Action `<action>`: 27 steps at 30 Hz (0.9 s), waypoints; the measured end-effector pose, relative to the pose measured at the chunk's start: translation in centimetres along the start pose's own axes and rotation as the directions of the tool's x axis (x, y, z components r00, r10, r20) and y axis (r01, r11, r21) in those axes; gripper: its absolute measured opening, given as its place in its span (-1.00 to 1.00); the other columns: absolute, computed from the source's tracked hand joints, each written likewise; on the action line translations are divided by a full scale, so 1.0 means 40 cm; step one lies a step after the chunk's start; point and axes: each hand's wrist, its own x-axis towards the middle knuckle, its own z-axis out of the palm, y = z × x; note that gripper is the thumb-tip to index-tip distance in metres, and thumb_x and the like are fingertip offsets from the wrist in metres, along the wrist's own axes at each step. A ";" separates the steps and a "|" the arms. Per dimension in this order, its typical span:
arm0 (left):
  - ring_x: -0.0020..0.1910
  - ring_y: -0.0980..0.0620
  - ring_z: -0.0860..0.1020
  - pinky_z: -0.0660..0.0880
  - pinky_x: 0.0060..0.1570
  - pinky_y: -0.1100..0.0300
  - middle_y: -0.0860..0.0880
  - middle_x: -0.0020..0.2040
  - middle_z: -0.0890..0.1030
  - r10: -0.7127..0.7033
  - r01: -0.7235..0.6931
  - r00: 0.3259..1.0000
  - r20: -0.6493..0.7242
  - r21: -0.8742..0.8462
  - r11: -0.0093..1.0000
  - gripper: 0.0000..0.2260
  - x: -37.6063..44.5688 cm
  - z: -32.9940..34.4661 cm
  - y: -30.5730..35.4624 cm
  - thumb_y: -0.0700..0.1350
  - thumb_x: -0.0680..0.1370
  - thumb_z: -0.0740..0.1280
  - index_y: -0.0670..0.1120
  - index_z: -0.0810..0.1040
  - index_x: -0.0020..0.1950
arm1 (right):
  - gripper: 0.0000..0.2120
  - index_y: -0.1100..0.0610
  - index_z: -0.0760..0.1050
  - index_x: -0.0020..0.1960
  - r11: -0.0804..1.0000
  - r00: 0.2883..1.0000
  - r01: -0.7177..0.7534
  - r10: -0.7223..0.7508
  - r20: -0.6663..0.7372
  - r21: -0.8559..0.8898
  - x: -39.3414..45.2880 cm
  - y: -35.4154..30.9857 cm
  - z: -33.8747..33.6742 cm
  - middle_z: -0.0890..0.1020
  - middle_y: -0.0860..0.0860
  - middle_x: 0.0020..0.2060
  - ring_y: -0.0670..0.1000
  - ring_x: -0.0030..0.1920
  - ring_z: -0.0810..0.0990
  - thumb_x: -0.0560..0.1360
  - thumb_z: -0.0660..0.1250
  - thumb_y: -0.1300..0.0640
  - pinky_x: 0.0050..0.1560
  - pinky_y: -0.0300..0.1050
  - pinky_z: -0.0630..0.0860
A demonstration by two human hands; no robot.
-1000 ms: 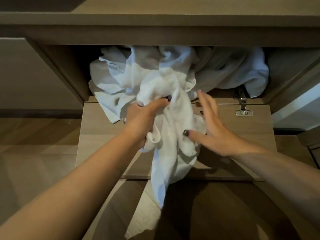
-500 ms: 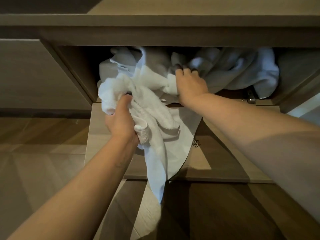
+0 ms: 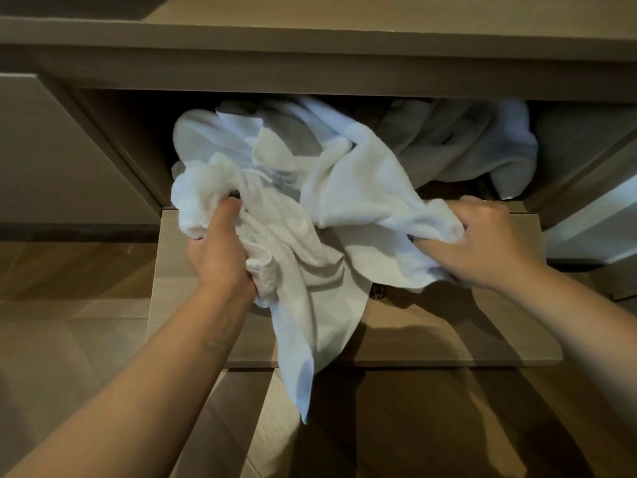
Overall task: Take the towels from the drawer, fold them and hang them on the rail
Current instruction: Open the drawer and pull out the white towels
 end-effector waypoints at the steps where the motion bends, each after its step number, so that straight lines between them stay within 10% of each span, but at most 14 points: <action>1: -0.38 0.12 0.66 0.55 -0.41 0.22 0.06 -0.35 0.66 0.009 -0.009 1.000 -0.005 0.014 1.000 -0.61 0.001 0.001 -0.003 0.08 0.28 0.51 -0.11 0.64 0.00 | -0.79 0.03 0.45 -0.33 0.999 0.999 -0.046 0.046 0.020 0.006 -0.005 0.002 -0.006 0.48 -0.10 -0.38 -0.04 -0.32 0.44 0.41 0.43 0.05 -0.24 -0.27 0.32; 3: -0.30 0.07 0.69 0.60 -0.30 0.14 0.01 -0.24 0.71 0.015 -0.015 1.000 -0.010 0.041 0.999 -0.64 0.000 0.002 -0.008 0.08 0.31 0.51 -0.10 0.64 0.00 | -0.72 0.00 0.50 -0.02 0.980 0.975 -0.197 0.198 0.103 -0.018 -0.002 -0.001 -0.002 0.45 -0.08 -0.11 -0.02 -0.09 0.46 0.34 0.46 -0.05 -0.10 -0.21 0.32; 5: -0.20 0.04 0.71 0.61 -0.19 0.11 -0.03 -0.15 0.72 0.022 -0.022 1.000 -0.004 0.035 0.999 -0.65 -0.007 0.008 -0.011 0.05 0.34 0.51 -0.11 0.65 0.03 | -0.20 0.00 0.26 0.42 0.970 0.954 -0.237 0.243 0.176 -0.054 0.024 -0.022 0.010 0.32 0.03 0.27 0.12 0.28 0.37 0.26 0.49 -0.11 0.16 -0.05 0.37; 10: -0.20 0.09 0.70 0.58 -0.31 0.26 0.01 -0.16 0.71 0.100 -0.100 0.995 -0.002 0.079 0.992 -0.68 -0.021 0.023 -0.018 -0.01 0.38 0.50 -0.10 0.64 0.08 | 0.03 -0.10 -0.08 0.58 1.000 0.966 0.022 -0.019 0.259 -0.009 0.186 -0.135 0.083 0.08 0.10 0.48 0.27 0.45 0.20 0.31 0.50 -0.05 0.32 0.08 0.34; 13: -0.20 0.10 0.67 0.57 -0.28 0.28 0.01 -0.13 0.68 0.116 -0.116 0.993 -0.003 0.087 0.989 -0.64 -0.014 0.010 -0.020 -0.04 0.40 0.50 -0.13 0.63 0.15 | -0.08 -0.13 -0.02 0.57 0.998 0.938 -0.058 0.065 0.341 -0.028 0.240 -0.143 0.120 0.25 0.11 0.34 0.23 0.28 0.41 0.38 0.44 0.12 0.09 -0.06 0.43; 22: -0.12 0.09 0.70 0.61 -0.20 0.21 0.02 -0.07 0.73 0.157 -0.159 0.987 0.032 0.103 0.982 -0.61 0.012 -0.006 -0.038 -0.03 0.35 0.52 -0.05 0.62 0.15 | -0.58 -0.01 0.62 0.11 0.966 0.997 -0.035 0.050 -0.053 0.256 0.054 -0.038 -0.025 0.63 -0.16 -0.06 -0.20 -0.01 0.55 0.36 0.42 0.38 -0.01 -0.53 0.39; 27: -0.13 0.09 0.70 0.62 -0.20 0.22 0.01 -0.08 0.72 0.208 -0.212 0.977 0.053 0.096 0.973 -0.60 0.018 0.018 -0.052 -0.08 0.31 0.54 -0.09 0.61 0.13 | -0.82 -0.16 0.60 -0.26 0.951 0.977 -0.092 0.143 -0.157 0.295 -0.032 0.027 -0.183 0.66 -0.26 -0.22 -0.12 -0.22 0.61 0.30 0.37 0.14 -0.26 -0.27 0.51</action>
